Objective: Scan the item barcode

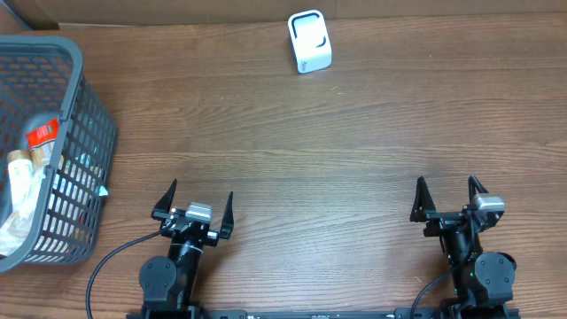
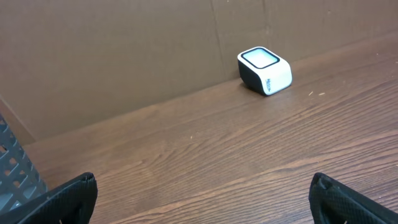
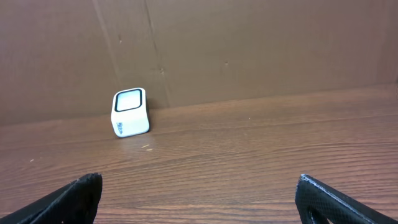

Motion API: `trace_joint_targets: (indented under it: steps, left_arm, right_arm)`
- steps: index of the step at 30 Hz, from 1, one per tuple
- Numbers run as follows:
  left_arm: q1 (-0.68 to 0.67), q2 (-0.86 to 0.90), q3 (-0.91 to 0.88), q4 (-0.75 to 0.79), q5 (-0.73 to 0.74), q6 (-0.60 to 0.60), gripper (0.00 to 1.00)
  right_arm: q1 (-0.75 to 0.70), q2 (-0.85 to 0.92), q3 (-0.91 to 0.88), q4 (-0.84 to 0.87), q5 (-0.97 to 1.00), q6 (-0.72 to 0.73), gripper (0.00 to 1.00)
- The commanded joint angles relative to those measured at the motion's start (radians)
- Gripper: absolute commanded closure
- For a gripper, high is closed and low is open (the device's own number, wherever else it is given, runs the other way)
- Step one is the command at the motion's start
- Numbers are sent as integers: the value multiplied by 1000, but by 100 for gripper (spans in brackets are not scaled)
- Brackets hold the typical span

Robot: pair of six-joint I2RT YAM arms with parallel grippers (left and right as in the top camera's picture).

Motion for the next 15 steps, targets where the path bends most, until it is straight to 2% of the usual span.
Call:
trace_joint_targets:
  steps: [1, 15]
  left_arm:
    - [-2, -12, -5, -2, 11, 18, 0]
    - [-2, -12, -5, -2, -8, 23, 1]
  right_arm:
    - [6, -11, -10, 6, -2, -3, 0]
    - [6, -11, -10, 6, -1, -3, 0]
